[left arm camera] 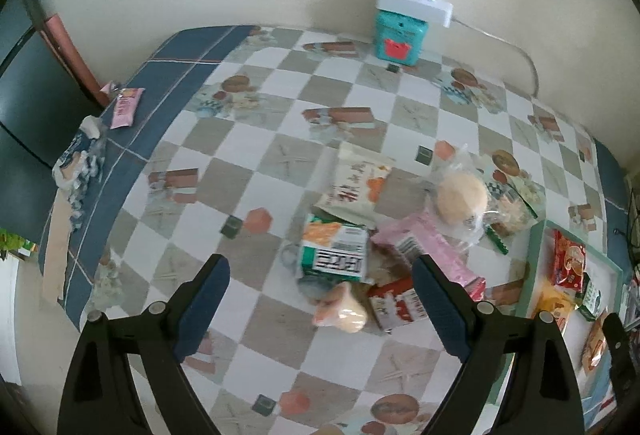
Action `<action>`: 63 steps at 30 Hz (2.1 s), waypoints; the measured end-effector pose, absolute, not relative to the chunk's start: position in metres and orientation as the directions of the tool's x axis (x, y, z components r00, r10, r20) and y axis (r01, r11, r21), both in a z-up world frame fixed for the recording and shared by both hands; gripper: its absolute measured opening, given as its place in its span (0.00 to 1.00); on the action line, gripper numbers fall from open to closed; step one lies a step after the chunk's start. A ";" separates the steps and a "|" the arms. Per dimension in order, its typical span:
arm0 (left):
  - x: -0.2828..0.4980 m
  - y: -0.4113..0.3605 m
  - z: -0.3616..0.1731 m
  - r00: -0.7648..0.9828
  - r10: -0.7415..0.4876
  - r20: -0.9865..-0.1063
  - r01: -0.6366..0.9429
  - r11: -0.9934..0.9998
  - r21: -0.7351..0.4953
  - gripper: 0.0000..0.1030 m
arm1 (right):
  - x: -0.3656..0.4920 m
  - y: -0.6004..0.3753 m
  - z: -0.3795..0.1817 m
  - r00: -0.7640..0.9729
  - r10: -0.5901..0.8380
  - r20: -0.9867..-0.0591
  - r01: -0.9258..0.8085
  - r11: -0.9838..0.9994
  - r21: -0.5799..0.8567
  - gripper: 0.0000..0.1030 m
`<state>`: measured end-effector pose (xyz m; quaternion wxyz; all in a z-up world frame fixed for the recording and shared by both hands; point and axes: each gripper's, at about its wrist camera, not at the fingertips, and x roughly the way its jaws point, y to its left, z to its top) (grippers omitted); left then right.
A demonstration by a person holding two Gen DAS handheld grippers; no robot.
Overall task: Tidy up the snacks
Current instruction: 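Move both tools back over the remaining snack pile, then grasp the peach jelly cup with left tool while right tool grasps red-white milk biscuit bag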
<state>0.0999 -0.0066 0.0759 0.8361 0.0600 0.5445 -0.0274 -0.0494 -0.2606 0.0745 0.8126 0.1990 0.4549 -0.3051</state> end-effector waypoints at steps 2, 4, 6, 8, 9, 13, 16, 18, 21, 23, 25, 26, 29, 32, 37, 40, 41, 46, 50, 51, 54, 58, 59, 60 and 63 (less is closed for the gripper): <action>0.099 0.002 0.078 0.411 0.021 -0.911 0.101 0.993 0.068 0.90 | -0.048 -0.252 0.075 0.401 -0.311 -0.861 0.668 0.743 0.043 1.00; 0.098 0.012 0.080 0.416 0.030 -0.909 0.088 0.993 0.073 0.90 | -0.046 -0.243 0.076 0.406 -0.308 -0.861 0.656 0.754 0.039 1.00; 0.098 0.020 0.080 0.415 0.032 -0.909 0.079 0.994 0.071 0.90 | -0.044 -0.236 0.077 0.410 -0.306 -0.859 0.648 0.761 0.039 1.00; 0.097 0.026 0.079 0.413 0.031 -0.910 0.074 0.995 0.068 0.90 | -0.041 -0.228 0.078 0.416 -0.301 -0.858 0.641 0.767 0.042 1.00; 0.097 0.030 0.079 0.412 0.033 -0.911 0.070 0.995 0.067 0.90 | -0.040 -0.225 0.078 0.419 -0.298 -0.858 0.637 0.769 0.044 1.00; 0.098 0.044 0.077 0.407 0.041 -0.913 0.052 0.996 0.067 0.90 | -0.031 -0.208 0.077 0.425 -0.282 -0.860 0.613 0.789 0.044 1.00; 0.100 0.055 0.074 0.399 0.043 -0.916 0.033 0.998 0.061 0.90 | -0.024 -0.197 0.073 0.426 -0.269 -0.864 0.596 0.802 0.045 1.00; 0.103 0.062 0.070 0.386 0.044 -0.921 0.021 0.998 0.057 0.90 | -0.019 -0.190 0.071 0.426 -0.259 -0.867 0.586 0.809 0.046 1.00; 0.108 0.070 0.058 0.352 0.038 -0.935 0.001 0.999 0.041 0.90 | -0.010 -0.179 0.065 0.423 -0.242 -0.873 0.569 0.821 0.048 1.00; 0.111 0.074 0.047 0.312 0.024 -0.950 -0.012 1.000 0.022 0.90 | -0.005 -0.173 0.058 0.416 -0.231 -0.880 0.559 0.828 0.048 1.00; 0.114 0.074 0.034 0.270 0.012 -0.963 -0.028 1.000 0.005 0.90 | 0.002 -0.169 0.046 0.399 -0.211 -0.892 0.550 0.834 0.048 1.00; 0.115 0.074 0.029 0.255 0.009 -0.967 -0.030 1.000 0.001 0.90 | 0.004 -0.167 0.040 0.387 -0.201 -0.900 0.547 0.836 0.049 1.00; 0.116 0.069 0.015 0.217 -0.005 -0.976 -0.024 1.000 -0.010 0.90 | 0.014 -0.164 0.018 0.346 -0.176 -0.922 0.533 0.845 0.039 1.00; 0.117 0.063 0.004 0.183 -0.021 -0.983 -0.020 1.000 -0.025 0.90 | 0.019 -0.163 0.000 0.307 -0.164 -0.938 0.525 0.851 0.023 1.00; 0.119 0.053 -0.008 0.138 -0.036 -0.990 0.003 0.999 -0.036 0.90 | 0.023 -0.165 -0.013 0.287 -0.152 -0.946 0.527 0.850 0.023 1.00; 0.118 0.049 -0.013 0.118 -0.056 -0.991 0.001 0.998 -0.056 0.90 | 0.025 -0.167 -0.017 0.277 -0.150 -0.949 0.531 0.847 0.021 1.00; 0.118 0.047 -0.015 0.110 -0.055 -0.992 0.005 0.998 -0.055 0.90 | 0.024 -0.168 -0.018 0.272 -0.150 -0.951 0.533 0.846 0.019 1.00; 0.116 0.042 -0.016 0.092 -0.082 -0.992 0.012 0.997 -0.081 0.90 | 0.025 -0.172 -0.020 0.266 -0.157 -0.951 0.539 0.842 0.012 1.00; 0.114 0.036 -0.012 0.088 -0.107 -0.990 0.020 0.994 -0.105 0.90 | 0.023 -0.175 -0.019 0.267 -0.164 -0.950 0.549 0.836 0.009 1.00; 0.113 0.034 -0.011 0.087 -0.114 -0.990 0.025 0.993 -0.113 0.90 | 0.022 -0.176 -0.018 0.267 -0.166 -0.949 0.551 0.835 0.009 1.00; 0.111 0.025 -0.009 0.083 -0.126 -0.989 0.047 0.991 -0.123 0.90 | 0.021 -0.178 -0.017 0.268 -0.168 -0.949 0.554 0.832 0.009 1.00; 0.110 0.012 -0.013 0.071 -0.118 -0.990 0.053 0.992 -0.115 0.88 | 0.021 -0.179 -0.016 0.268 -0.170 -0.948 0.556 0.831 0.008 1.00; 0.109 0.011 -0.015 0.065 -0.123 -0.990 0.052 0.991 -0.119 0.82 | 0.021 -0.179 -0.016 0.268 -0.170 -0.948 0.556 0.831 0.008 1.00; 0.112 0.011 -0.019 0.057 -0.130 -0.990 0.049 0.991 -0.127 0.73 | 0.021 -0.179 -0.016 0.267 -0.170 -0.949 0.556 0.831 0.008 1.00; 0.109 0.012 -0.023 0.041 -0.152 -0.987 0.046 0.988 -0.151 0.57 | 0.021 -0.179 -0.016 0.267 -0.171 -0.948 0.556 0.831 0.007 1.00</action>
